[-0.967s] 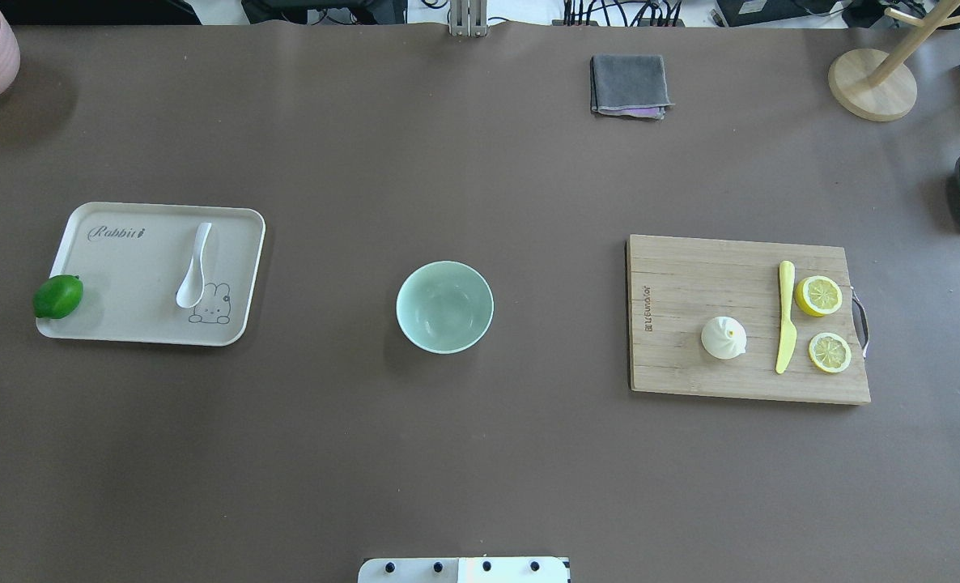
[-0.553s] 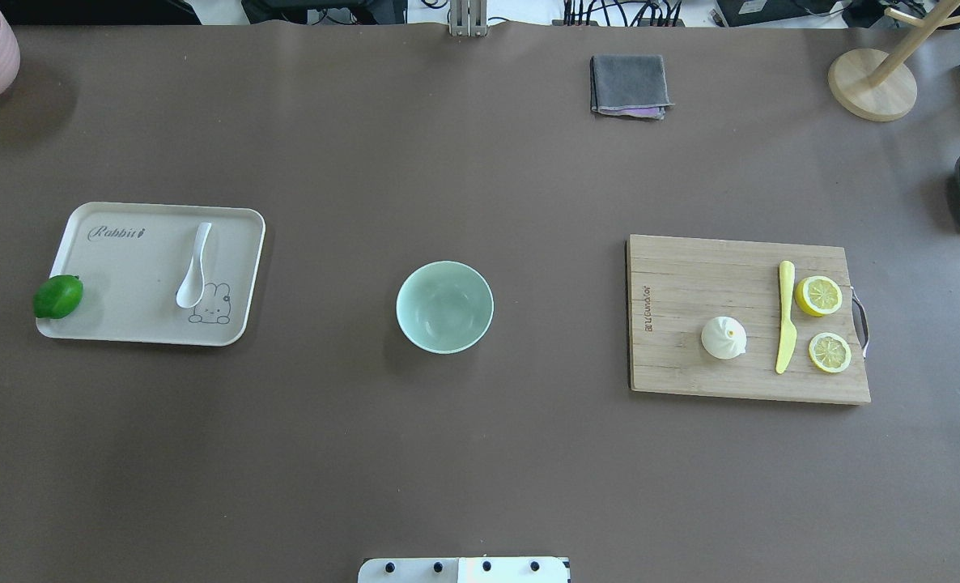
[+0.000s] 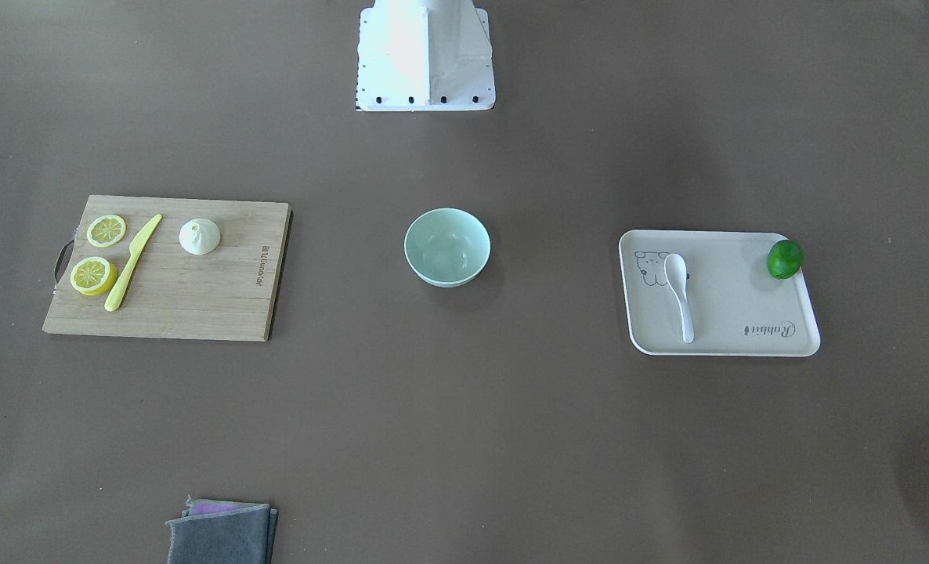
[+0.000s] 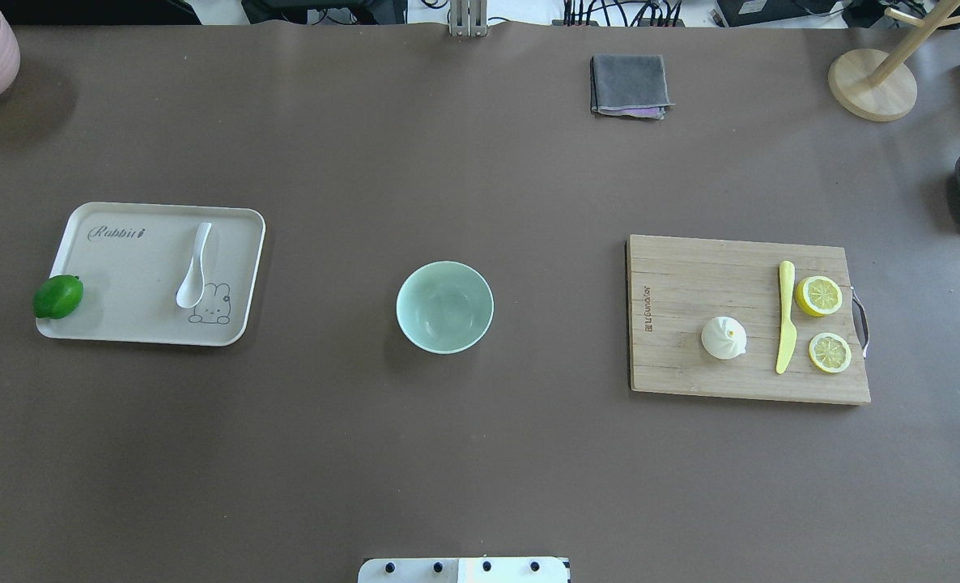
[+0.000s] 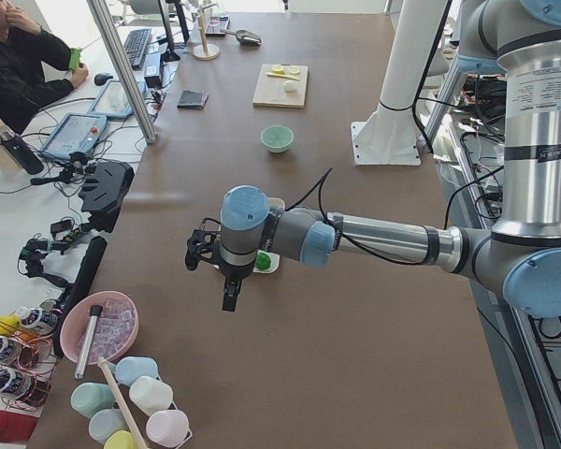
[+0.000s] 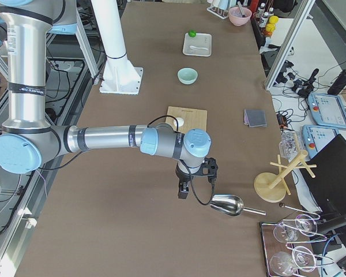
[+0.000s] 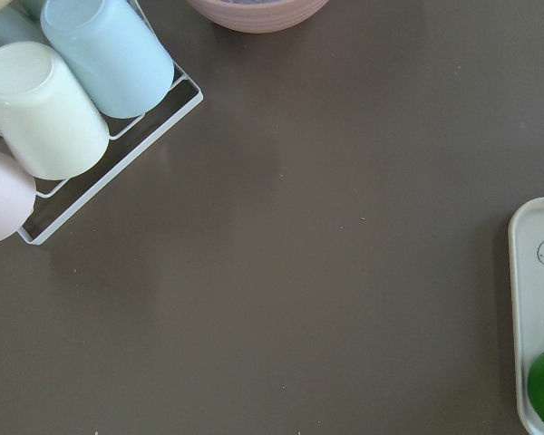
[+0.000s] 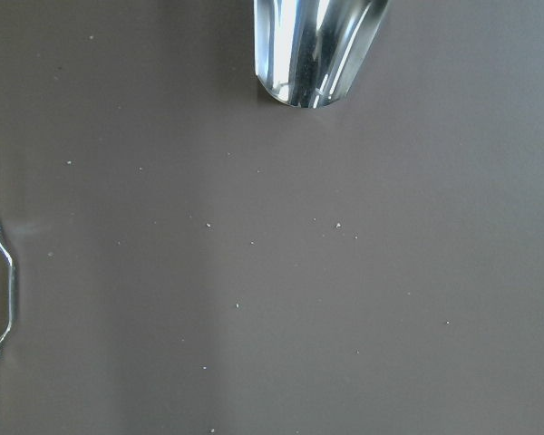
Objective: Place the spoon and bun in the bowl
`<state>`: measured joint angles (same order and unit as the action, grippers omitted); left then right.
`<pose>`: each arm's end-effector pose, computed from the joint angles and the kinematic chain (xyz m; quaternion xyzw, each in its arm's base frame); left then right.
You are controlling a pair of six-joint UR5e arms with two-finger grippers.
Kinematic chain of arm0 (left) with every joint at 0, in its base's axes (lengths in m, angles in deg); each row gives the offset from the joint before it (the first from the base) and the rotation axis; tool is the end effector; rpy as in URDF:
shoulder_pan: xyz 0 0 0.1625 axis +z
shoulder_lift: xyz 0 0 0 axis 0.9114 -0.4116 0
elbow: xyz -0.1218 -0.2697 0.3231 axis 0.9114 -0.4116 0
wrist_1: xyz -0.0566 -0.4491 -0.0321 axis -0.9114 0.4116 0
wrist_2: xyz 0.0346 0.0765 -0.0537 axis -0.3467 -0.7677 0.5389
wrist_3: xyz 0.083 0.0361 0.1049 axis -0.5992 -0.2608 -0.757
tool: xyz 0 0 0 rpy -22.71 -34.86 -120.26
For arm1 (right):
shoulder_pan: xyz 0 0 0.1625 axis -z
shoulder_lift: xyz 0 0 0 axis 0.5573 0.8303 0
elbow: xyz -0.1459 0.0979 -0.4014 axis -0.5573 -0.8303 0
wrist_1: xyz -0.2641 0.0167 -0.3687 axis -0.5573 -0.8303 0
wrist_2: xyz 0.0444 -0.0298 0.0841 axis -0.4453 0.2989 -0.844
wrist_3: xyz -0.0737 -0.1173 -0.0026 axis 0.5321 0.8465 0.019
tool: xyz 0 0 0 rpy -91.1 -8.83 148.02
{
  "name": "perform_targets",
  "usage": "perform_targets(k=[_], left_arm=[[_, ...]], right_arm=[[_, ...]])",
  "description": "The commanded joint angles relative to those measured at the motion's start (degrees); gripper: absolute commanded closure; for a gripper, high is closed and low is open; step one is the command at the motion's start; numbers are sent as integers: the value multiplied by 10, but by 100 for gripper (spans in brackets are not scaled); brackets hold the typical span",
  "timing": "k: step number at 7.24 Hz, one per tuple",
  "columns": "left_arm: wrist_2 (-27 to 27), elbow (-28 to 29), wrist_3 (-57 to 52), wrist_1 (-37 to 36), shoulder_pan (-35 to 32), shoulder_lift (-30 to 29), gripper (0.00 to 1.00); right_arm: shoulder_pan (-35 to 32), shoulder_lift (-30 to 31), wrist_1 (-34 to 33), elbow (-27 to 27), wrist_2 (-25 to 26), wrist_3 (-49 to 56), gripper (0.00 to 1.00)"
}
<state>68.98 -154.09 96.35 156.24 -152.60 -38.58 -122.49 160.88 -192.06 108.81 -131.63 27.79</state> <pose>-0.0103 -0.5305 0.5939 0.1257 0.3792 -0.0011 0.9168 0.0260 -0.4852 0.6640 -0.0439 -0.3725 -0.0239 0.9267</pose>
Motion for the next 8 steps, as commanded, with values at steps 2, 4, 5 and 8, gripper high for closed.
perform_targets(k=[2, 4, 5, 8], left_arm=[[14, -4, 241, 214, 130, -24, 2], [15, 31, 320, 300, 196, -50, 2], [17, 45, 397, 304, 205, -91, 2], [-183, 43, 395, 303, 328, -117, 2]], right_arm=[[7, -21, 35, 14, -1, 2, 0], [16, -19, 99, 5, -6, 3, 0], [15, -11, 133, -2, -66, -20, 0], [29, -17, 136, -6, -85, -43, 0]])
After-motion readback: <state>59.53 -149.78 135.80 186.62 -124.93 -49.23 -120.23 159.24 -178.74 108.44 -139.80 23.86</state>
